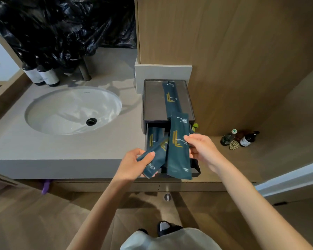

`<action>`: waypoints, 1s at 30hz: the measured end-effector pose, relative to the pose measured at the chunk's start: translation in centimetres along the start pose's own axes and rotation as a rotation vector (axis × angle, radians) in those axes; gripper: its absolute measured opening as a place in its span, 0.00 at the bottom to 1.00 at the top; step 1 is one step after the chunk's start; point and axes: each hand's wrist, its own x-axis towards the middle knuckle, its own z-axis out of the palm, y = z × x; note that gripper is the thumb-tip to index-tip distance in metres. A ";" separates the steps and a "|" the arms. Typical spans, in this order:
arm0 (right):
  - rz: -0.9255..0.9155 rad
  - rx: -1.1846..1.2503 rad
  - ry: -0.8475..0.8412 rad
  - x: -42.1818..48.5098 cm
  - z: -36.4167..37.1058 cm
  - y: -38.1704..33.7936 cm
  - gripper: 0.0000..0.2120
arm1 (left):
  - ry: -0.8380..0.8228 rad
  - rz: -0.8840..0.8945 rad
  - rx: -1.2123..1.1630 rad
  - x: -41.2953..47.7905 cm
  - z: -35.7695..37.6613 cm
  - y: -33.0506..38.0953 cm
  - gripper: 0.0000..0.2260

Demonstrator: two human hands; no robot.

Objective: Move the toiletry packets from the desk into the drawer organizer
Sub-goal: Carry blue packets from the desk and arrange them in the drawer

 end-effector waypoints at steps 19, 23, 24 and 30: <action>0.104 -0.337 0.129 0.9 -4.0 0.6 0.13 | -0.073 -0.081 -0.045 2.6 4.7 1.3 0.28; 0.099 -0.351 0.128 1.3 -4.3 0.3 0.12 | -0.007 0.090 0.373 3.9 5.8 0.9 0.28; 0.094 -0.356 0.130 1.4 -4.4 0.3 0.12 | 0.013 0.112 0.518 3.9 5.9 0.8 0.26; 0.115 -0.418 0.099 2.1 -4.5 0.5 0.14 | 0.110 0.226 1.261 4.5 5.6 0.3 0.24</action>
